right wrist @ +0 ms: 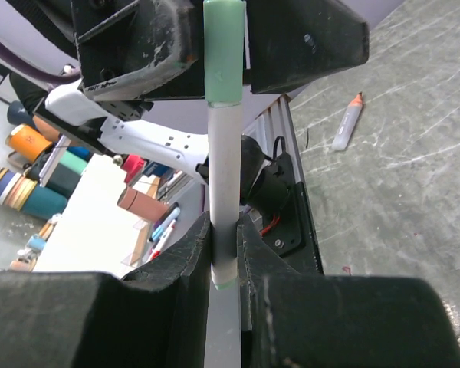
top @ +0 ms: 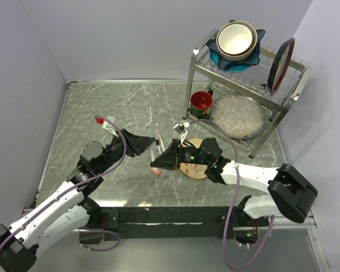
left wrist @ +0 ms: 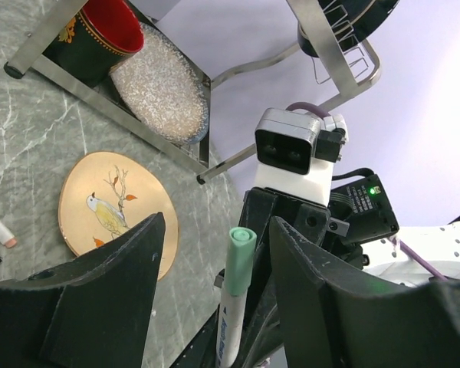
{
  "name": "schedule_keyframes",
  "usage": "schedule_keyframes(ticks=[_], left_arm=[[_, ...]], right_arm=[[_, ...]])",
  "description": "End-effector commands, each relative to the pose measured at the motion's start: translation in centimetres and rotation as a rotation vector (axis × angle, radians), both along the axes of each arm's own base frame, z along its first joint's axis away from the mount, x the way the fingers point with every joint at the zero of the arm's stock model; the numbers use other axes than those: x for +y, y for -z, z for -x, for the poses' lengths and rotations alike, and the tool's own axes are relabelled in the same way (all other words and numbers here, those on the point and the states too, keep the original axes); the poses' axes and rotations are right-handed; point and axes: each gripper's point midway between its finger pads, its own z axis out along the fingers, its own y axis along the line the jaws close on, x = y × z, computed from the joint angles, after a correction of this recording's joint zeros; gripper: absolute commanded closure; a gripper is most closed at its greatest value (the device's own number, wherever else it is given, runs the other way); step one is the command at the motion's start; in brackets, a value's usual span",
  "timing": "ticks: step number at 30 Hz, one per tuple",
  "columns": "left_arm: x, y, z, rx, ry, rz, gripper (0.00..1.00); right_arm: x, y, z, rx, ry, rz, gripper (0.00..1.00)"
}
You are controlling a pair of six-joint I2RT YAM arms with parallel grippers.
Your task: Insert the pens into the pen caps
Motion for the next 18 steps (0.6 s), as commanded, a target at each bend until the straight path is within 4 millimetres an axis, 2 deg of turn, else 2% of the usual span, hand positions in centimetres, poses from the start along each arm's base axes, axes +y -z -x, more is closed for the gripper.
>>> schedule_keyframes(ticks=[1, 13, 16, 18], left_arm=[[0.21, -3.13, 0.2, -0.082, -0.003, 0.026, 0.4], [0.79, -3.92, 0.61, -0.107, -0.016, 0.021, 0.4], [0.88, -3.9, 0.67, -0.11, -0.018, 0.02, 0.46], [0.81, -3.78, 0.8, -0.111, -0.01, 0.02, 0.56]], right_arm=[[-0.4, -2.04, 0.99, -0.065, -0.021, -0.06, 1.0], [-0.23, -2.01, 1.23, -0.063, -0.023, -0.055, 1.0], [-0.13, -1.99, 1.37, -0.064, -0.029, -0.052, 1.0], [-0.09, -2.03, 1.39, -0.062, -0.029, -0.053, 1.0]])
